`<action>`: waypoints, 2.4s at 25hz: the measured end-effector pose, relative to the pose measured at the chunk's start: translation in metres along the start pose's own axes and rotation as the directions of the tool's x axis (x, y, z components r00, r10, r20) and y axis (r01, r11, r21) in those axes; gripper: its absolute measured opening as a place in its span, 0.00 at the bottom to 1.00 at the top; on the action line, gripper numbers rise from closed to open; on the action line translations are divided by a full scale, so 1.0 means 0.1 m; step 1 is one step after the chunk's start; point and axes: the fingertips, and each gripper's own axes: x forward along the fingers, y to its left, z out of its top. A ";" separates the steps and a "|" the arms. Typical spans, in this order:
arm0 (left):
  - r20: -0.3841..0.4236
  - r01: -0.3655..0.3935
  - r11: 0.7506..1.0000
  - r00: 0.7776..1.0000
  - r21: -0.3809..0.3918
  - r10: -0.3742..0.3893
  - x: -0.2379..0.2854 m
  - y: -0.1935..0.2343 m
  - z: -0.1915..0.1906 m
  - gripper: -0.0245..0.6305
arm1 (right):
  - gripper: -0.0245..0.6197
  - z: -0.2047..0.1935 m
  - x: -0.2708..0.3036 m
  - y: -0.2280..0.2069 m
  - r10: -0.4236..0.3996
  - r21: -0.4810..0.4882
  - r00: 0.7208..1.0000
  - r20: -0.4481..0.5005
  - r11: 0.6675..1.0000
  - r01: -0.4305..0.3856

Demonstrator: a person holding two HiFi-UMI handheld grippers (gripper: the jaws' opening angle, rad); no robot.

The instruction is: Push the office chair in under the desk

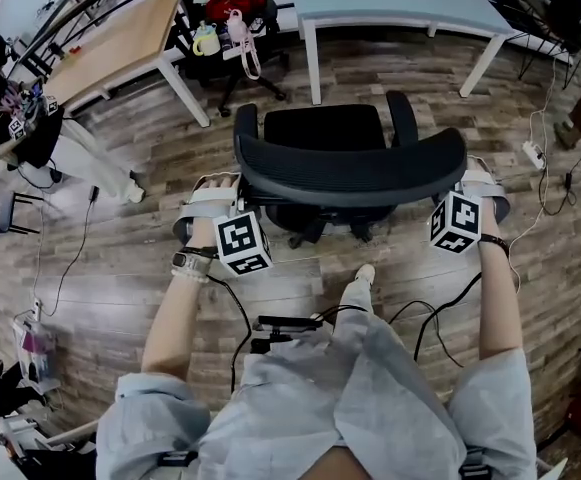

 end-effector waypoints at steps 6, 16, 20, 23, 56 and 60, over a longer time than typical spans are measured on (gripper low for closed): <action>-0.007 0.012 1.000 1.000 -0.013 -0.012 0.13 0.06 0.07 0.22 | 0.34 -0.09 0.13 -0.11 -0.003 -0.004 1.000 0.007 1.000 0.003; -0.002 0.007 1.000 1.000 -0.009 -0.007 0.26 0.18 0.33 0.22 | 0.34 -0.34 0.25 -0.28 -0.009 -0.010 1.000 0.015 1.000 0.010; 0.000 0.010 1.000 1.000 -0.003 -0.010 0.31 0.19 0.45 0.22 | 0.34 -0.47 0.26 -0.30 -0.009 -0.008 1.000 0.012 1.000 0.009; -0.001 0.019 1.000 1.000 -0.005 -0.019 0.37 0.24 0.54 0.21 | 0.34 -0.57 0.28 -0.34 -0.010 -0.005 1.000 0.007 1.000 0.010; 0.088 0.031 0.998 0.995 0.052 -0.035 1.38 0.95 1.68 0.21 | 0.35 -1.78 0.76 -0.99 -0.039 0.069 0.998 -0.041 0.997 0.042; 0.103 0.035 0.997 0.994 0.066 -0.041 1.57 1.09 1.83 0.21 | 0.35 -1.94 0.88 -1.12 -0.049 0.081 0.997 -0.057 0.995 0.053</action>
